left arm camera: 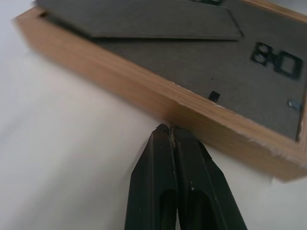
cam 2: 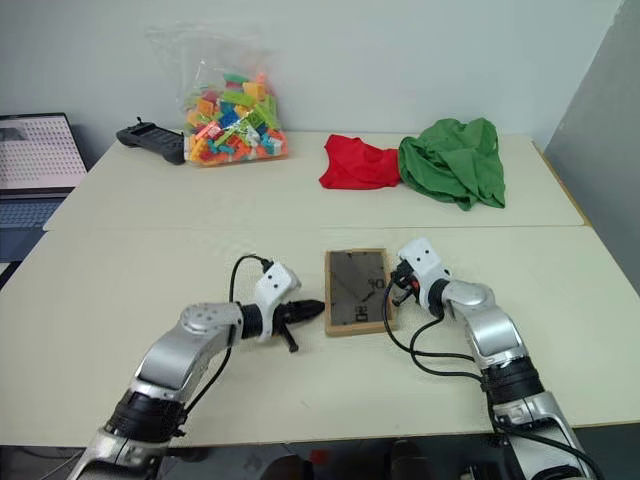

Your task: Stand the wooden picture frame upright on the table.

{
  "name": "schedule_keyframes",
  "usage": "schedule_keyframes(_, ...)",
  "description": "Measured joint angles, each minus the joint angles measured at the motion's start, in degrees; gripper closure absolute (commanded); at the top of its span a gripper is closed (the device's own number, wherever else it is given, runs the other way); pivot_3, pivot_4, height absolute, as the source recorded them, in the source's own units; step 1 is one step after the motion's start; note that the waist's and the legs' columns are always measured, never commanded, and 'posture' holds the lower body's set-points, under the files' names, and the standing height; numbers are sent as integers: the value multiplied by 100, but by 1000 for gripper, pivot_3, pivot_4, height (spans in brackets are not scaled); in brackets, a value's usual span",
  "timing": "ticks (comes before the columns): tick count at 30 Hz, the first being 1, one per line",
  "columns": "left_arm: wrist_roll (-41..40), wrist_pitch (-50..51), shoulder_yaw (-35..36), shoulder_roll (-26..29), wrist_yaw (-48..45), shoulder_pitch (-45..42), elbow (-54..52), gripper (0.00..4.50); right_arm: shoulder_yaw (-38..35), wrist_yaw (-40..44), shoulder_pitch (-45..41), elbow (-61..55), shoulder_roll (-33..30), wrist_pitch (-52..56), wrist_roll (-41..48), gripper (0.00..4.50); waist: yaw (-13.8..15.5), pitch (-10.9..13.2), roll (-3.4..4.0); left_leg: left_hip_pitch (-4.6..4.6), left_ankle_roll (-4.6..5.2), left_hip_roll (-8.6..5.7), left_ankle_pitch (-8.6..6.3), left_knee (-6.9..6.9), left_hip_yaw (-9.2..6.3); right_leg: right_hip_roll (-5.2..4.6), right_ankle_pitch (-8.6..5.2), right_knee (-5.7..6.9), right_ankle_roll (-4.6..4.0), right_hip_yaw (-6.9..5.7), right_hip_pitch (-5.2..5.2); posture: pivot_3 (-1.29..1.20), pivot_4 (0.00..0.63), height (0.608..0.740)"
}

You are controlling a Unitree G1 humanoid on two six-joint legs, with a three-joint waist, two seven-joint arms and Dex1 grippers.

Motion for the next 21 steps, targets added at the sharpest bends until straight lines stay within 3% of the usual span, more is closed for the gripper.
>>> schedule_keyframes(5,-235,743,-125,367,-95,533,-1118,4429,76,426,376,-966,-318,605,262,4500,2,0,0,0,1,-1,-1,0,-3,0,0,-4,0,-1,2,0,150,740)
schedule_keyframes(11,-462,870,11,945,-176,1112,-1713,4429,219,584,411,-1016,-739,578,145,4500,1,0,0,13,2,-1,-1,-2,0,1,-1,-2,0,2,6,0,150,740)
schedule_keyframes(17,-1631,1777,1211,1006,-383,1662,-1703,3538,190,927,423,-790,-1136,230,132,4500,-51,0,0,20,6,2,-3,-10,5,6,-2,-2,-1,6,6,0,150,740)
schedule_keyframes(18,-2152,2350,1623,888,-379,1763,-1696,3151,188,1027,434,-696,-1231,104,130,4500,-54,0,0,18,9,2,-5,-9,2,5,-2,-6,0,3,7,0,150,740)
schedule_keyframes(21,-3329,3795,2575,113,-130,1644,-1656,2668,190,1195,424,-464,-1203,-190,132,4500,-55,1,-4,17,10,1,-6,-1,-3,4,-2,-6,0,0,12,0,150,740)
